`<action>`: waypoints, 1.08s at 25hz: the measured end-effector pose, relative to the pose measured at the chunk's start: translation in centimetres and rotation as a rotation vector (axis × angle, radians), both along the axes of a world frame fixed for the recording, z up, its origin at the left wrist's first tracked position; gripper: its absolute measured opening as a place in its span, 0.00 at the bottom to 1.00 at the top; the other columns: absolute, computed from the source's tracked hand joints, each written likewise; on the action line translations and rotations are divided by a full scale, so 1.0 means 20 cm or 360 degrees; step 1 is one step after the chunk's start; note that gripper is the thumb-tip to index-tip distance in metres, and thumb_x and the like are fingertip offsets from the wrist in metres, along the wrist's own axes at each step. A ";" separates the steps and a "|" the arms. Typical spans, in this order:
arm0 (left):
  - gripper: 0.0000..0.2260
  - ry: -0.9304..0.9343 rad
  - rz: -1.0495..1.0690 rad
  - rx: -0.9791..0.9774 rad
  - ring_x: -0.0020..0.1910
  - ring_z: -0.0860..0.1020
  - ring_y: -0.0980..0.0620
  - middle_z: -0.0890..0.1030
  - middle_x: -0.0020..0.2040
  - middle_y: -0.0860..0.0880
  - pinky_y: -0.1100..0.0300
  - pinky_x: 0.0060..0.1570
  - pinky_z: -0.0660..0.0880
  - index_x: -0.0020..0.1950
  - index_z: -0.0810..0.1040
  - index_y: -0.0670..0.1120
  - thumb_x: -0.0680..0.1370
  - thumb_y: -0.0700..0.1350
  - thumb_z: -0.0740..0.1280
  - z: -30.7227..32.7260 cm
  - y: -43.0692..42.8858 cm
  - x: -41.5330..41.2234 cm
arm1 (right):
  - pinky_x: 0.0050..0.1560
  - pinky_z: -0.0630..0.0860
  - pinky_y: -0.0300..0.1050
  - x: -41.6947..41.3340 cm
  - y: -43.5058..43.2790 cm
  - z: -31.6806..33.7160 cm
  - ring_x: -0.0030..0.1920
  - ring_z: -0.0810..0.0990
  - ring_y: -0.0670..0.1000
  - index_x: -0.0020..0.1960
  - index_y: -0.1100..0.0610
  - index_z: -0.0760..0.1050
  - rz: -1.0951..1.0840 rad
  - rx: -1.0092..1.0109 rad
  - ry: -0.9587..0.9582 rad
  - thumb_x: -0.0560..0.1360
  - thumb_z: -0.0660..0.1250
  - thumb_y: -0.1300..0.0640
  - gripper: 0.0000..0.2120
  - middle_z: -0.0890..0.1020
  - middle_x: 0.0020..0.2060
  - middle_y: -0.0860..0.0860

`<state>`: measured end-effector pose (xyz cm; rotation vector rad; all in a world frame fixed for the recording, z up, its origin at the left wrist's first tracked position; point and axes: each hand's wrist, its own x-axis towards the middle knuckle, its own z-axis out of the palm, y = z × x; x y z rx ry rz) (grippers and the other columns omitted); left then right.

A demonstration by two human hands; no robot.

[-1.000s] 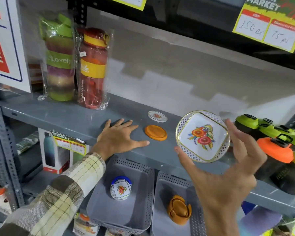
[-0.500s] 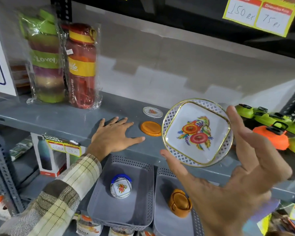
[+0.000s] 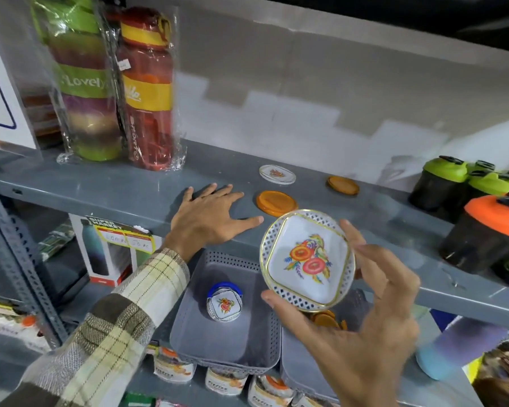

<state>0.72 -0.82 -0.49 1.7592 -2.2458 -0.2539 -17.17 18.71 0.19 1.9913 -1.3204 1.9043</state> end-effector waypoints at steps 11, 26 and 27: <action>0.39 0.0074 0.0065 -0.0142 0.80 0.52 0.54 0.58 0.81 0.58 0.40 0.76 0.45 0.78 0.63 0.60 0.71 0.77 0.54 -0.02 -0.02 -0.02 | 0.51 0.75 0.36 0.00 -0.31 -0.73 0.54 0.76 0.44 0.57 0.43 0.71 0.0077 0.0878 0.0181 0.55 0.81 0.34 0.36 0.79 0.54 0.36; 0.35 0.0095 0.0098 -0.0236 0.79 0.56 0.54 0.62 0.79 0.57 0.40 0.75 0.48 0.76 0.66 0.57 0.74 0.73 0.56 -0.03 -0.04 -0.02 | 0.47 0.74 0.31 0.08 -0.86 -1.46 0.54 0.76 0.47 0.66 0.41 0.63 0.0125 0.1712 0.0161 0.59 0.81 0.40 0.42 0.81 0.53 0.40; 0.35 0.0091 0.0098 -0.0242 0.79 0.56 0.54 0.62 0.79 0.57 0.40 0.75 0.48 0.76 0.66 0.57 0.74 0.73 0.56 -0.03 -0.04 -0.02 | 0.50 0.79 0.37 0.08 -0.87 -1.48 0.54 0.80 0.47 0.67 0.40 0.63 0.0116 0.1700 0.0161 0.58 0.80 0.38 0.43 0.83 0.53 0.41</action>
